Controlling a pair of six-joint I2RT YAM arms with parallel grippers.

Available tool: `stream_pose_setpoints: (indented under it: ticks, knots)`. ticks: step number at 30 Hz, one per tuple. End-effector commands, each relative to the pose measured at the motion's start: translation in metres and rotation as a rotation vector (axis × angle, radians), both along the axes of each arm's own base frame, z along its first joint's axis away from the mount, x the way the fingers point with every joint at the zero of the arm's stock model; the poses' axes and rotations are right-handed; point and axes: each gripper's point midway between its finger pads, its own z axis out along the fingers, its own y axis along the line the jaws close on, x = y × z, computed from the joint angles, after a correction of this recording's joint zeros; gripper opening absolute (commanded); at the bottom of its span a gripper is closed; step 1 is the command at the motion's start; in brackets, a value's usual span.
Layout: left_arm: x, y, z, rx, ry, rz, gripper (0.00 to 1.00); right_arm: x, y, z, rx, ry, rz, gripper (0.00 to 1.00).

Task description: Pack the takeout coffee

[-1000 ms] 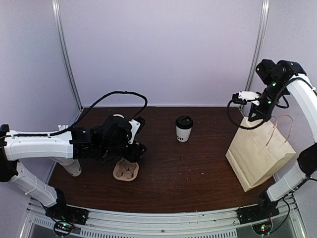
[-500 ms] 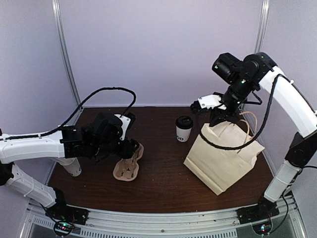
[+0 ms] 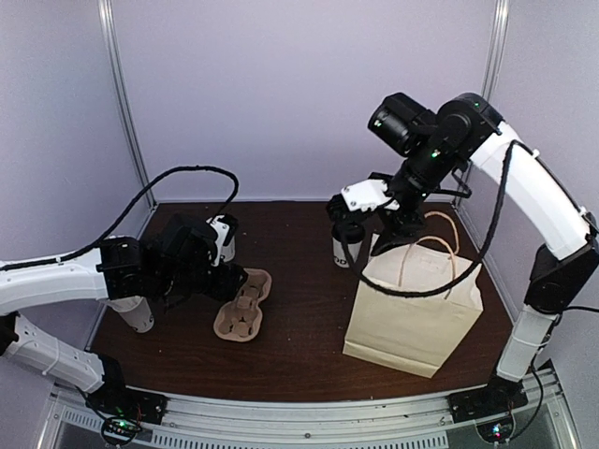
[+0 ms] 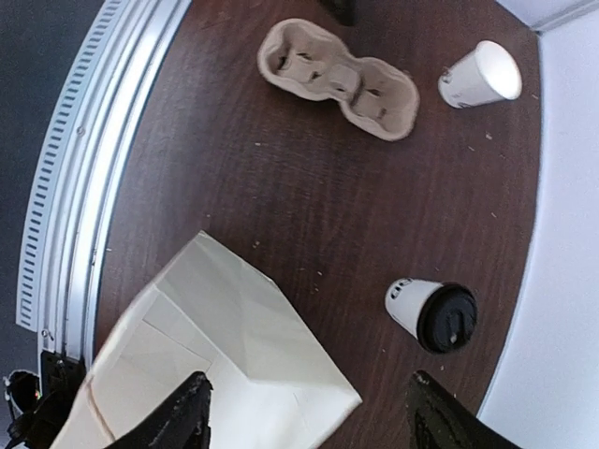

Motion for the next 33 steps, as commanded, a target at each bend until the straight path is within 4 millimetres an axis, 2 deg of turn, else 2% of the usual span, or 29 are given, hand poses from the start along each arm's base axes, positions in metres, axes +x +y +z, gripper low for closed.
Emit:
stream_pose_setpoints:
  ticks: [1, 4, 7, 9, 10, 12, 18, 22, 27, 33]
  knots:
    - [0.002, 0.005, -0.011, 0.034, 0.091, 0.02, 0.64, 0.014, -0.036, 0.062, 0.239, -0.026, -0.157, 0.72]
    - [0.003, 0.008, -0.03, 0.065, 0.213, 0.046, 0.64, 0.024, -0.066, 0.08, 0.349, 0.003, -0.274, 0.72]
    - [0.0, 0.006, -0.052, 0.138, 0.313, 0.022, 0.62, 0.037, -0.101, 0.09, 0.452, 0.011, -0.421, 0.72]
    - [-0.001, 0.006, -0.061, 0.219, 0.365, 0.001, 0.61, 0.047, -0.124, 0.09, 0.501, 0.008, -0.533, 0.72]
    - [-0.003, 0.013, -0.072, 0.269, 0.415, 0.013, 0.6, 0.052, -0.135, 0.085, 0.51, 0.01, -0.592, 0.72]
    - [0.0, 0.013, -0.082, 0.288, 0.492, 0.022, 0.57, 0.059, -0.155, 0.075, 0.511, 0.021, -0.696, 0.72]
    - [0.014, -0.002, -0.105, 0.285, 0.568, 0.057, 0.5, 0.071, -0.21, 0.06, 0.557, 0.025, -0.973, 0.71]
    - [0.021, -0.008, -0.116, 0.295, 0.597, 0.066, 0.49, 0.063, -0.223, 0.052, 0.551, 0.048, -1.026, 0.71]
    - [0.025, -0.012, -0.127, 0.284, 0.625, 0.071, 0.49, 0.057, -0.221, 0.045, 0.547, 0.073, -1.019, 0.71]
    - [0.028, -0.005, -0.132, 0.302, 0.621, 0.101, 0.48, 0.056, -0.216, 0.043, 0.563, 0.101, -1.005, 0.71]
